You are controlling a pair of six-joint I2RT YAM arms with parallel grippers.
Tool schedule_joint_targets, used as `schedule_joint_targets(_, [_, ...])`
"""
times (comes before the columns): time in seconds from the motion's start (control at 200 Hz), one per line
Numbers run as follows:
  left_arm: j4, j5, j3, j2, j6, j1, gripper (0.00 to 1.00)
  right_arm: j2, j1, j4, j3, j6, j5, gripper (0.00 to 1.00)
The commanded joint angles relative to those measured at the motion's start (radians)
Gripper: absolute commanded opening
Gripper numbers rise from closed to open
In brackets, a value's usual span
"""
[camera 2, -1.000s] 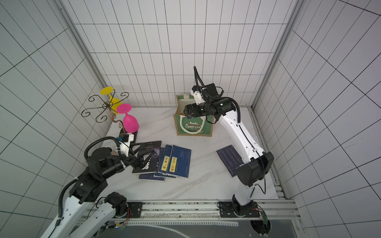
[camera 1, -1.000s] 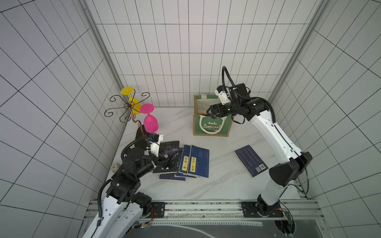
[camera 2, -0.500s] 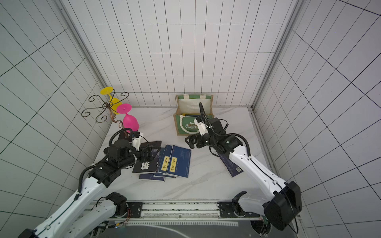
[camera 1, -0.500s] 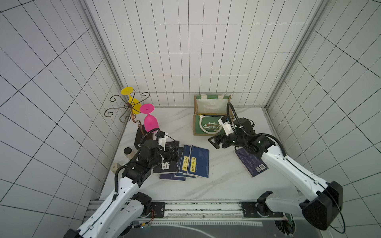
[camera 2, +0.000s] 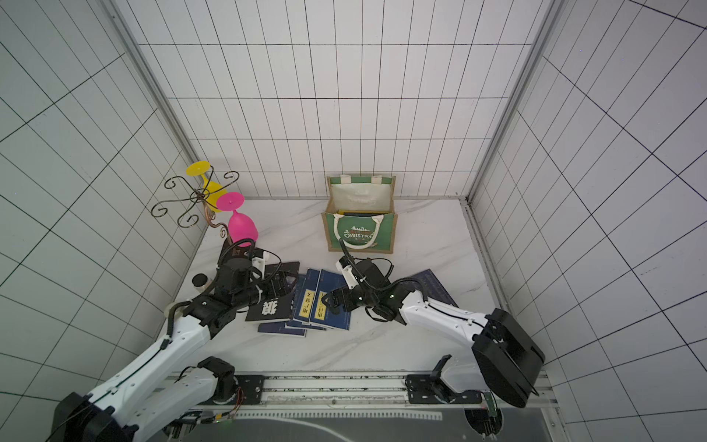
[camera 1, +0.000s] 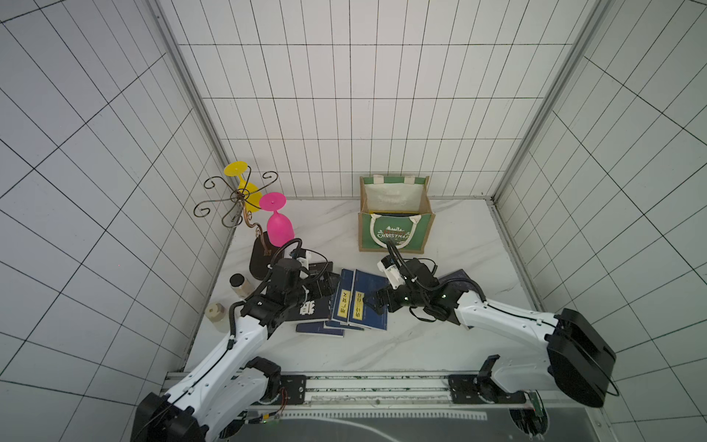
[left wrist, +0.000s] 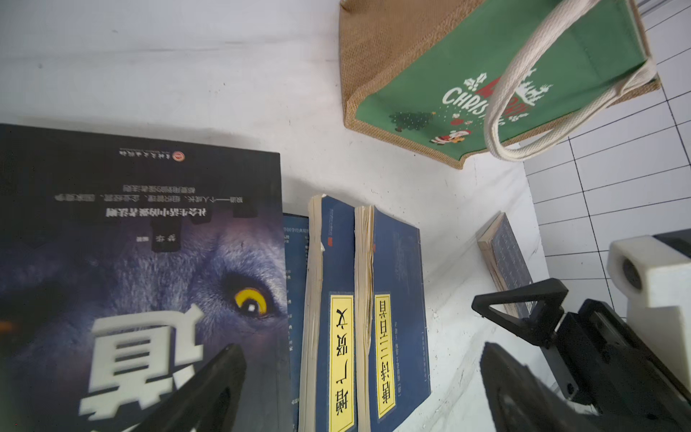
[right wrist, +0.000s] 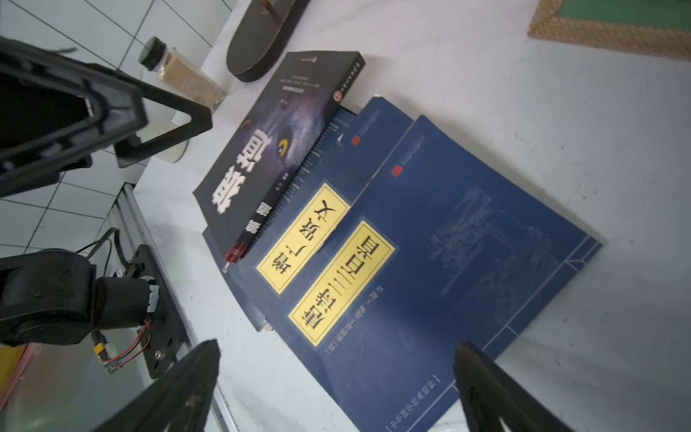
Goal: Put the books into the canvas bag
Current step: Pick up the book from the book.
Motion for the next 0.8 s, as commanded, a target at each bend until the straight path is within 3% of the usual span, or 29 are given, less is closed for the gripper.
schedule_joint_targets(0.0, [0.034,0.015,-0.005,0.016,-0.004,-0.06,0.97,0.013,-0.001,0.078,-0.077,0.049,0.045,0.98])
schedule_joint_targets(0.15, [0.056,-0.039,-0.002,0.061,-0.018,-0.193,0.97,0.015,-0.024,0.135,-0.164,0.091,0.038,0.98])
schedule_joint_targets(0.275, [0.095,-0.058,-0.011,0.114,-0.05,-0.252,0.97,0.027,-0.072,0.189,-0.223,0.099,-0.024,0.98])
schedule_joint_targets(0.8, [0.228,-0.003,0.001,0.331,-0.061,-0.268,0.97,0.219,-0.167,0.288,-0.201,0.035,-0.222,0.98])
